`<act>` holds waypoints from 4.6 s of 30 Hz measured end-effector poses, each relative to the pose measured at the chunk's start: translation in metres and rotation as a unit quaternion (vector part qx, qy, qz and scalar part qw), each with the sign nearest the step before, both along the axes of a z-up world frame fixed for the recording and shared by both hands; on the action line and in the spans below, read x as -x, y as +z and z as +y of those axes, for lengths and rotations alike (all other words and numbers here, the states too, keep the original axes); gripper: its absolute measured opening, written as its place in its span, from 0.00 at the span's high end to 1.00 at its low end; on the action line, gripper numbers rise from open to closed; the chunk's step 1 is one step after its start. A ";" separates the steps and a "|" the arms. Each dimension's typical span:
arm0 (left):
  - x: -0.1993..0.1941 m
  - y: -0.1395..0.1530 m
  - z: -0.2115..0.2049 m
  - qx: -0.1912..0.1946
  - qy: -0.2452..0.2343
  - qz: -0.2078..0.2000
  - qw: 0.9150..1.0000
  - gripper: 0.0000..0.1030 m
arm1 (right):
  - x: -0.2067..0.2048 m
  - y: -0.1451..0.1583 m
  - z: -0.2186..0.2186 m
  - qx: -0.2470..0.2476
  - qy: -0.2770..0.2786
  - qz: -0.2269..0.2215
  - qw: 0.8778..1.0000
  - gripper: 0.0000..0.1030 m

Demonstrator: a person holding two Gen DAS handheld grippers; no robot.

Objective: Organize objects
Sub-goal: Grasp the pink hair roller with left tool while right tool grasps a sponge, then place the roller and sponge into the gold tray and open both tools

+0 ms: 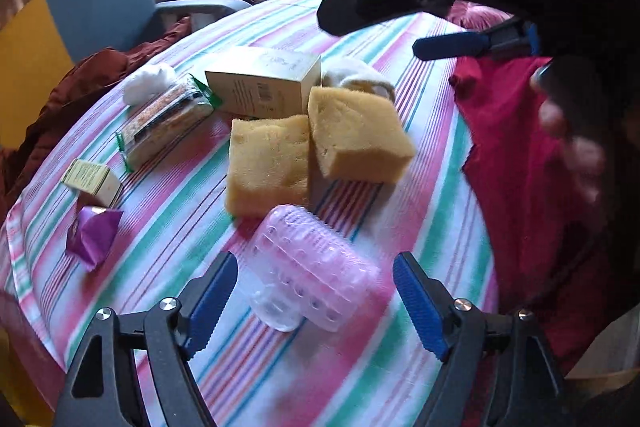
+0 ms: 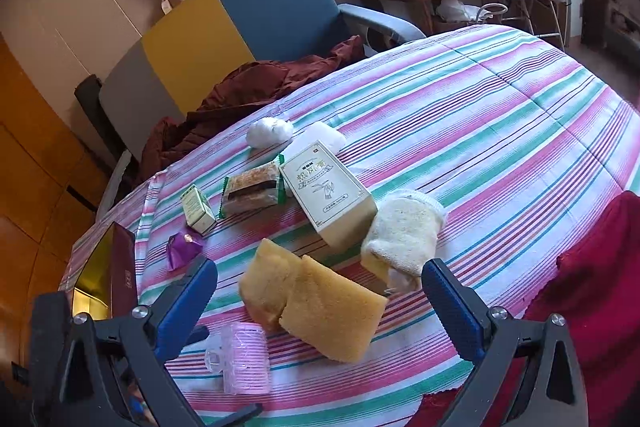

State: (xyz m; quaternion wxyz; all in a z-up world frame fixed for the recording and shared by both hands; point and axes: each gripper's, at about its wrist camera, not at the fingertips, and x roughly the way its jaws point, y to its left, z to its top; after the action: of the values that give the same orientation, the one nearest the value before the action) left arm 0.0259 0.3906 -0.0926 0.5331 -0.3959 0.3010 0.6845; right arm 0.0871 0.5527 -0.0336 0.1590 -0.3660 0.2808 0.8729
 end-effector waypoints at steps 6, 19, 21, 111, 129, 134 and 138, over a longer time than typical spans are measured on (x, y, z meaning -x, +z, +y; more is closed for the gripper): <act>0.008 -0.014 0.006 0.005 -0.016 -0.020 1.000 0.26 | 0.002 -0.003 0.003 0.001 -0.001 -0.006 1.000 0.00; -0.002 -0.016 -0.070 -0.045 0.060 -0.053 0.996 0.27 | 0.004 0.013 -0.017 0.010 0.064 0.053 0.997 0.00; -0.006 -0.015 -0.083 -0.048 0.067 -0.052 0.995 0.27 | 0.008 0.013 -0.027 0.035 0.101 0.069 0.992 0.00; 0.208 0.062 -0.368 -0.085 0.494 0.053 0.864 0.26 | 0.141 0.024 -0.274 -0.021 0.349 0.030 0.936 0.67; 0.166 0.063 -0.420 -0.130 0.574 0.037 0.808 0.18 | 0.163 -0.026 -0.303 -0.040 0.353 -0.038 0.934 0.54; 0.129 0.067 -0.410 -0.139 0.563 0.038 0.814 0.18 | 0.151 -0.014 -0.306 -0.045 0.350 -0.027 0.935 0.31; 0.105 0.067 -0.396 -0.139 0.548 0.040 0.824 0.18 | 0.139 -0.005 -0.305 -0.055 0.341 -0.018 0.938 0.26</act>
State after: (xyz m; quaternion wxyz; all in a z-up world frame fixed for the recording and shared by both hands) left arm -0.0791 -0.0050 -0.0260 0.1076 -0.3900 -0.0424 0.9135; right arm -0.0521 0.2480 -0.0384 -0.1234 -0.4463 0.0874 0.8820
